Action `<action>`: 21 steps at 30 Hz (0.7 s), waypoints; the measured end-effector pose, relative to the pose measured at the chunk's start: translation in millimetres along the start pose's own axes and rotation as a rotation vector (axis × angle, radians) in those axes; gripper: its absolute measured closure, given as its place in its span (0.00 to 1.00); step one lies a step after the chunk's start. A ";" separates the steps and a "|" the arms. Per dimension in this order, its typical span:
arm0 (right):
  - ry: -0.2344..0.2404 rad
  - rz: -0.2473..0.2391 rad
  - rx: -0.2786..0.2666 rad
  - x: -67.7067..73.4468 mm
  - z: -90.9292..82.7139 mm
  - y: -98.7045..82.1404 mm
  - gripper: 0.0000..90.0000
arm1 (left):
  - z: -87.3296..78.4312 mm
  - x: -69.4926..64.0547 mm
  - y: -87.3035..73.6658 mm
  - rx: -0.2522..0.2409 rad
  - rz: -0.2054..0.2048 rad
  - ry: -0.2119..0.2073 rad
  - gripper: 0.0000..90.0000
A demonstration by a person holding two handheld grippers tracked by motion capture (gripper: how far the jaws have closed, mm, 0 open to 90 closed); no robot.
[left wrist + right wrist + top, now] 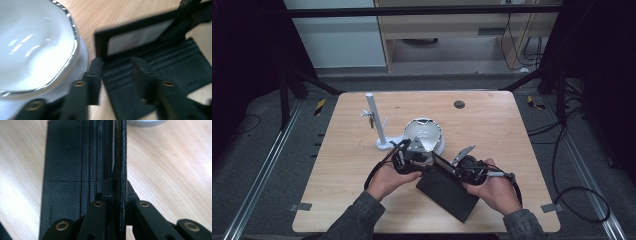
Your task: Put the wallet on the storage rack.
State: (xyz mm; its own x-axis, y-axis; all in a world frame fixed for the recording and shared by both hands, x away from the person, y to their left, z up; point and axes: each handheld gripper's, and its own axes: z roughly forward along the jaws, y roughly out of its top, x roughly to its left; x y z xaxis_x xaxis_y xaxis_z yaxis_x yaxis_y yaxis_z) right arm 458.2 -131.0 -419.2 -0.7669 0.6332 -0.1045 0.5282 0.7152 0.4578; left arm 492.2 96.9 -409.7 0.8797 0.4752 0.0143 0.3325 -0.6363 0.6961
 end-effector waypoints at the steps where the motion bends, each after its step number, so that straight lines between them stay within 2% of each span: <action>1: -0.005 0.002 -0.016 -1.4 -5.7 -1.8 0.94 | -5.1 0.1 -1.3 -0.008 -0.002 0.001 0.46; 5: -0.038 -0.003 -0.084 -9.4 -30.7 -11.1 0.94 | -19.1 -0.8 -4.7 -0.044 0.020 -0.017 0.24; 8: -0.069 0.004 -0.145 -18.5 -50.3 -19.5 0.94 | -27.8 -1.1 -5.2 -0.081 0.038 -0.014 0.16; 11: -0.101 0.018 -0.196 -25.8 -64.5 -25.7 0.94 | -33.3 3.0 -2.4 -0.080 0.043 -0.001 0.13; 14: -0.137 0.022 -0.249 -35.0 -77.1 -32.1 0.94 | -37.2 6.6 0.8 -0.086 0.028 0.018 0.13; 16: -0.153 0.028 -0.290 -40.6 -82.5 -35.8 0.94 | -40.2 8.1 2.9 -0.089 0.024 0.021 0.13; 21: -0.183 0.045 -0.384 -51.4 -89.6 -39.9 0.94 | -47.5 8.8 14.4 -0.094 0.044 0.038 0.13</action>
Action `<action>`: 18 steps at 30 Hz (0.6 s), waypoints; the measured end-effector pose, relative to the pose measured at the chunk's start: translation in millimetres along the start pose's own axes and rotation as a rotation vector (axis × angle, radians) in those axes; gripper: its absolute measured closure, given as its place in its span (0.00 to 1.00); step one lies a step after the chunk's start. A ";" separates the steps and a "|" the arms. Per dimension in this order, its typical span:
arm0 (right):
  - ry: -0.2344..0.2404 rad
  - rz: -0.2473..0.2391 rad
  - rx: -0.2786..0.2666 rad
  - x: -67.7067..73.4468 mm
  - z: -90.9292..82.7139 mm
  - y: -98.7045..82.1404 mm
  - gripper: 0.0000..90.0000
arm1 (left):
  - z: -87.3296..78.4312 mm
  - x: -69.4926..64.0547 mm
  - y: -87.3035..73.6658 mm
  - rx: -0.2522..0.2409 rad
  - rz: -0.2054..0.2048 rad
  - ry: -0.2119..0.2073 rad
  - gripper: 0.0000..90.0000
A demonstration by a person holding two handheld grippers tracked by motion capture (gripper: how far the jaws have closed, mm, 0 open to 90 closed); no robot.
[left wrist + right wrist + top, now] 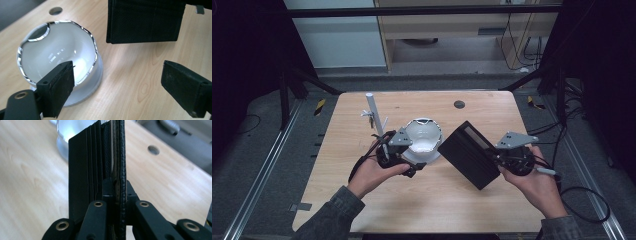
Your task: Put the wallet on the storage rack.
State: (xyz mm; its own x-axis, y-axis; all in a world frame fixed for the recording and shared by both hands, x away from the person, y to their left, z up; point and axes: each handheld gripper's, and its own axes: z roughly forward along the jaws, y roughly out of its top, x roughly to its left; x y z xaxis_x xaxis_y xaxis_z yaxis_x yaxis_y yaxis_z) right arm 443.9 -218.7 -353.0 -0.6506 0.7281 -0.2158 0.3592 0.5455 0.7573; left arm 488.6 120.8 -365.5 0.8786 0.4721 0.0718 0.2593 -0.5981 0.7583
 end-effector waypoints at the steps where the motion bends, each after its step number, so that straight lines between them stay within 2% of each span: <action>1: -0.004 0.005 -0.018 -1.4 -0.4 0.5 0.94 | -0.8 0.2 3.0 -0.002 0.000 -0.003 0.13; 5: -0.019 -0.003 -0.082 -3.9 0.0 4.5 0.94 | -1.6 1.5 12.7 0.003 0.018 0.001 0.12; 8: -0.024 0.005 -0.120 -4.3 1.6 8.3 0.94 | -2.6 3.1 16.4 -0.002 0.002 0.007 0.12; 11: -0.037 -0.003 -0.148 -3.7 2.9 15.5 0.94 | -8.4 5.0 19.9 -0.012 0.015 0.013 0.11; 15: -0.042 -0.017 -0.180 -3.2 2.9 26.6 0.94 | -15.3 12.5 24.5 -0.043 -0.010 0.013 0.11; 18: -0.043 -0.024 -0.205 -1.7 2.3 35.2 0.94 | -18.1 15.1 27.0 -0.057 -0.012 0.016 0.11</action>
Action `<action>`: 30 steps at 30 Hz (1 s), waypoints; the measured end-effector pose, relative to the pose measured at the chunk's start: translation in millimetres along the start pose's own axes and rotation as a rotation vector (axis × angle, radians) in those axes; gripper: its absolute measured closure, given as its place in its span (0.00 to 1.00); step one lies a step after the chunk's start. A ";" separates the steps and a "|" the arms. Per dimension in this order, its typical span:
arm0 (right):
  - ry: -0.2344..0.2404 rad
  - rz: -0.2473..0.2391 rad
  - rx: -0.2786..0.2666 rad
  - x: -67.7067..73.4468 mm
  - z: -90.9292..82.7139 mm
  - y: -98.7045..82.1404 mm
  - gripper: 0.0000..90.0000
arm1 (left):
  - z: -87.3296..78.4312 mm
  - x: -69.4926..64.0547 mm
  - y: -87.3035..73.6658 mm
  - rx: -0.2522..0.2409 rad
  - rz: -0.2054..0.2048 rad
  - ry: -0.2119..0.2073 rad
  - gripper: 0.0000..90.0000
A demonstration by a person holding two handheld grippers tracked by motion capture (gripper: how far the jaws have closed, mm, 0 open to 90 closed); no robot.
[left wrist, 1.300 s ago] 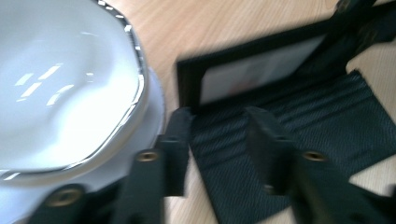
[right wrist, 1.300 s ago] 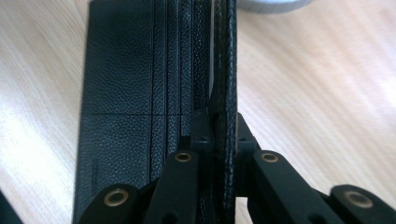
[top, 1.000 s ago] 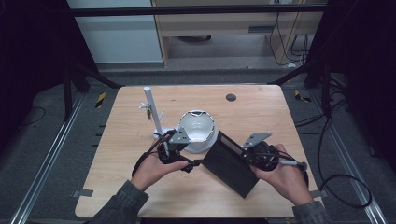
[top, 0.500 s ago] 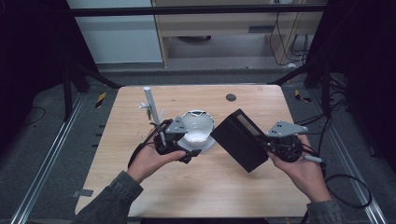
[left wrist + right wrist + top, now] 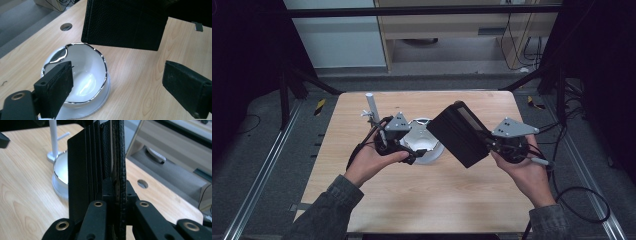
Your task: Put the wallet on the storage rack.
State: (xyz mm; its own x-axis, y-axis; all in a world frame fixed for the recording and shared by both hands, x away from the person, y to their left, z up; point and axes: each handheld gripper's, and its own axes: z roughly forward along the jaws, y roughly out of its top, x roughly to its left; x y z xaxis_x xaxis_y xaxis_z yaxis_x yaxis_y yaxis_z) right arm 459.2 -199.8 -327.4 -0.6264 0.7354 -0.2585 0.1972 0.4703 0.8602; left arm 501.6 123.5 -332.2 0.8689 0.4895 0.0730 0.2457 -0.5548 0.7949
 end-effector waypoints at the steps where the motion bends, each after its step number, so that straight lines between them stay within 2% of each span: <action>1: 0.002 -0.003 -0.007 0.5 0.5 2.4 0.94 | -0.9 1.0 0.8 0.000 0.003 0.002 0.10; 13: 0.047 -0.027 -0.069 14.0 4.9 16.9 0.94 | -11.5 9.6 9.6 -0.014 0.005 0.016 0.09; 21: 0.086 -0.037 -0.094 26.1 10.3 16.9 0.94 | -8.9 10.8 7.1 -0.003 0.011 0.017 0.08; 27: 0.104 -0.056 -0.101 33.0 12.9 19.0 0.94 | -9.6 13.7 4.5 -0.028 -0.012 0.016 0.08; 30: 0.112 -0.059 -0.107 35.7 13.4 19.5 0.94 | -10.3 13.4 2.6 -0.030 -0.009 0.009 0.08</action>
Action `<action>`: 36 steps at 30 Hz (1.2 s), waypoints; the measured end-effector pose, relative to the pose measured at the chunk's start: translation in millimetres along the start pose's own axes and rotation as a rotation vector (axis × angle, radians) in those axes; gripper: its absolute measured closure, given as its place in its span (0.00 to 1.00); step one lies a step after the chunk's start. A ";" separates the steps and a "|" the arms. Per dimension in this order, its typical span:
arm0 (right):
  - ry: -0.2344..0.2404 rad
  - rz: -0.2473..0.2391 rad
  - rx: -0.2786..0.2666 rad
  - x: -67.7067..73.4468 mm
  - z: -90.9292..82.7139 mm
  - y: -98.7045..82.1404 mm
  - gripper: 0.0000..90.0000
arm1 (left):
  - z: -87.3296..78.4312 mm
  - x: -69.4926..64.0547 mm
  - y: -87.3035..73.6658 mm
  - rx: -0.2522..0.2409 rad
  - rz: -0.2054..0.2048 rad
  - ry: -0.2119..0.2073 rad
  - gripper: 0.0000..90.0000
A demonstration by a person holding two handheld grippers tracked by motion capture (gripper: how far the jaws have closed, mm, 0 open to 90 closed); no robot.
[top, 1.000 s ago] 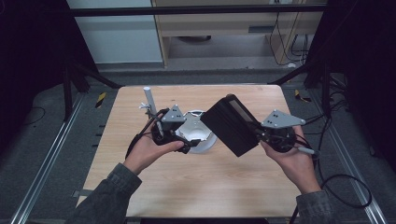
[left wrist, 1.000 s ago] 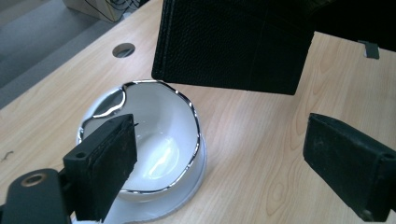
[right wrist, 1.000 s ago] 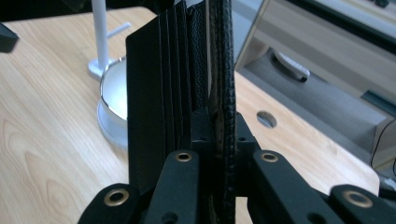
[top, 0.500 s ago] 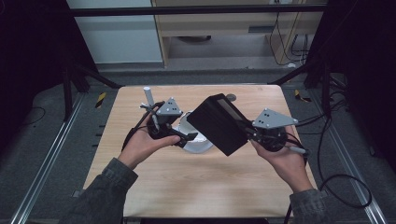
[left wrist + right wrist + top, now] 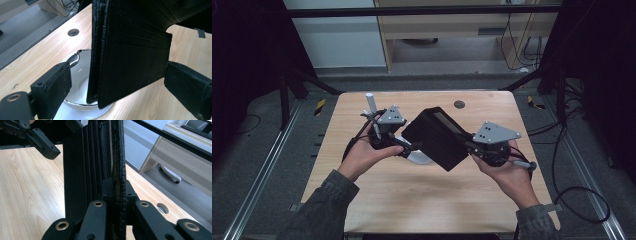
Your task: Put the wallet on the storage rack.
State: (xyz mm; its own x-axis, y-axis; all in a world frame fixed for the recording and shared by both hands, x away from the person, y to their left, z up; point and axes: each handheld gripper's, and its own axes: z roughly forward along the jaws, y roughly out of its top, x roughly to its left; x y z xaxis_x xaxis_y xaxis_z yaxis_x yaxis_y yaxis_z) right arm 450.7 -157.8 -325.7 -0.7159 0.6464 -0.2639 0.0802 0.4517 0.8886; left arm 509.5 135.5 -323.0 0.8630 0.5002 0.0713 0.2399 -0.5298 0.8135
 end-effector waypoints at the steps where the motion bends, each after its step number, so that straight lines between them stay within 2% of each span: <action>1: 0.003 -0.002 -0.001 0.8 0.5 0.1 0.94 | -0.1 0.1 -0.5 0.002 0.001 0.003 0.08; 15: 0.039 -0.021 -0.009 8.0 7.3 -0.3 0.94 | 7.6 6.2 -4.0 0.018 -0.006 -0.029 0.09; 20: 0.046 -0.021 -0.012 8.6 7.2 -0.8 0.94 | 12.1 9.5 -4.1 0.021 -0.006 -0.054 0.14; 21: 0.047 -0.021 -0.014 8.6 7.2 -0.9 0.94 | 12.7 10.1 -4.0 0.012 -0.011 -0.048 0.16; 26: 0.051 -0.020 -0.017 8.4 7.1 -1.5 0.94 | 17.4 15.5 -4.8 0.015 -0.033 -0.099 0.32; 27: 0.051 -0.022 -0.016 8.5 7.3 -1.7 0.94 | 17.6 16.2 -5.0 0.024 -0.030 -0.116 0.41; 29: 0.052 -0.023 -0.011 8.5 7.7 -3.1 0.94 | 16.6 15.9 -4.3 0.045 -0.019 -0.122 0.53; 30: 0.050 -0.021 -0.007 8.3 8.2 -5.2 0.94 | 15.6 15.3 -3.5 0.048 -0.024 -0.141 0.63; 36: 0.042 0.005 -0.017 6.7 5.7 -20.6 0.94 | 5.7 5.8 9.2 0.053 -0.056 -0.186 0.87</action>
State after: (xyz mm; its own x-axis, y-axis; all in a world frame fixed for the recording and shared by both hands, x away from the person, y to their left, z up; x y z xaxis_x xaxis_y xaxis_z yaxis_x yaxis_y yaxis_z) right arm 448.3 -159.3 -347.9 -0.7441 0.6220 -0.2436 0.0728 0.4380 0.8960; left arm 519.3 129.6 -318.4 0.9137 0.3973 -0.0855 0.3091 -0.5427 0.7810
